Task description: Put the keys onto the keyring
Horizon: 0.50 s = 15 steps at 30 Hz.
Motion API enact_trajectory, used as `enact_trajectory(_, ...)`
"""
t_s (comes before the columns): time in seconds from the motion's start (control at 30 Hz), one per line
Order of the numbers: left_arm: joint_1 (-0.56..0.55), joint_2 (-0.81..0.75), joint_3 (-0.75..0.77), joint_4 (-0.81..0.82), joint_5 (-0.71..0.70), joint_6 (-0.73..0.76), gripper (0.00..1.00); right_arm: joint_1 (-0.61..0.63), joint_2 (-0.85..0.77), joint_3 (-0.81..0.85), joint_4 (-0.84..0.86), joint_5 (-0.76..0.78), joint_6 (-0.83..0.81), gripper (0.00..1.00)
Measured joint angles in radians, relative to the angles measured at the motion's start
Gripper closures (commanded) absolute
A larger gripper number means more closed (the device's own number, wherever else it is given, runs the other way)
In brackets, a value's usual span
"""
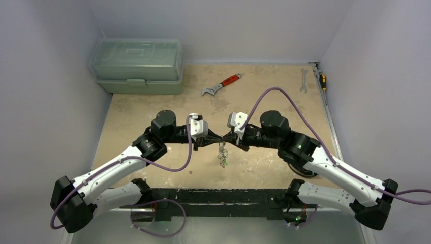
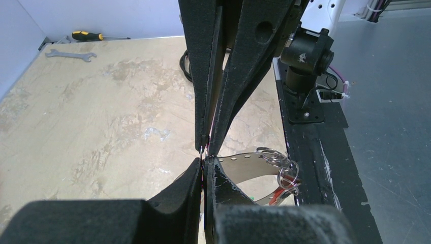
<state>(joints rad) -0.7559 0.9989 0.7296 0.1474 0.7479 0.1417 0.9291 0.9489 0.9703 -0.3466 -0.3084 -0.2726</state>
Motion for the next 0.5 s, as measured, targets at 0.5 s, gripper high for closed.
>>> enact_trajectory(0.5,0.000,0.000,0.000,-0.010,-0.005,0.000,1.00,0.000,0.006,0.000,-0.006,0.000,-0.002,1.00)
